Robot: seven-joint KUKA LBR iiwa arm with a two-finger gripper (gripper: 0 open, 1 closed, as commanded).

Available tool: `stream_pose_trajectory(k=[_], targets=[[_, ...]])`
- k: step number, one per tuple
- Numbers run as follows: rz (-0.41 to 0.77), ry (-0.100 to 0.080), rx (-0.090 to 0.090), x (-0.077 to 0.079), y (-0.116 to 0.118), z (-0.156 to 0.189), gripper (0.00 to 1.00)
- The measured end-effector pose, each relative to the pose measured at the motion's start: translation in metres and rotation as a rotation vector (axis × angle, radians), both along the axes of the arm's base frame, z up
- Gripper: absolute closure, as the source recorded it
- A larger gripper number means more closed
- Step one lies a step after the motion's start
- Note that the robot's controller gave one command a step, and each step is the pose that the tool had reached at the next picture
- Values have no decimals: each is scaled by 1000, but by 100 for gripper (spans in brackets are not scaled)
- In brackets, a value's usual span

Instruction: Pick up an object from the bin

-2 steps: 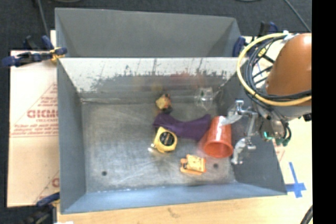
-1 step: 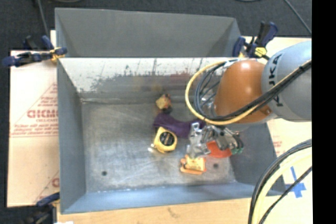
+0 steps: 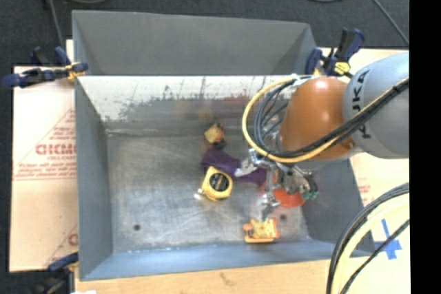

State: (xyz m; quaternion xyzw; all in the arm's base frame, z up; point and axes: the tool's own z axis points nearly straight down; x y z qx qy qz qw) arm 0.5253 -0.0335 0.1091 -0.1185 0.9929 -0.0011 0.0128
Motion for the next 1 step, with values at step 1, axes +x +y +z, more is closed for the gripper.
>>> stream_pose_trajectory(k=[1], targets=[[2,1,0,0,0,0,0]])
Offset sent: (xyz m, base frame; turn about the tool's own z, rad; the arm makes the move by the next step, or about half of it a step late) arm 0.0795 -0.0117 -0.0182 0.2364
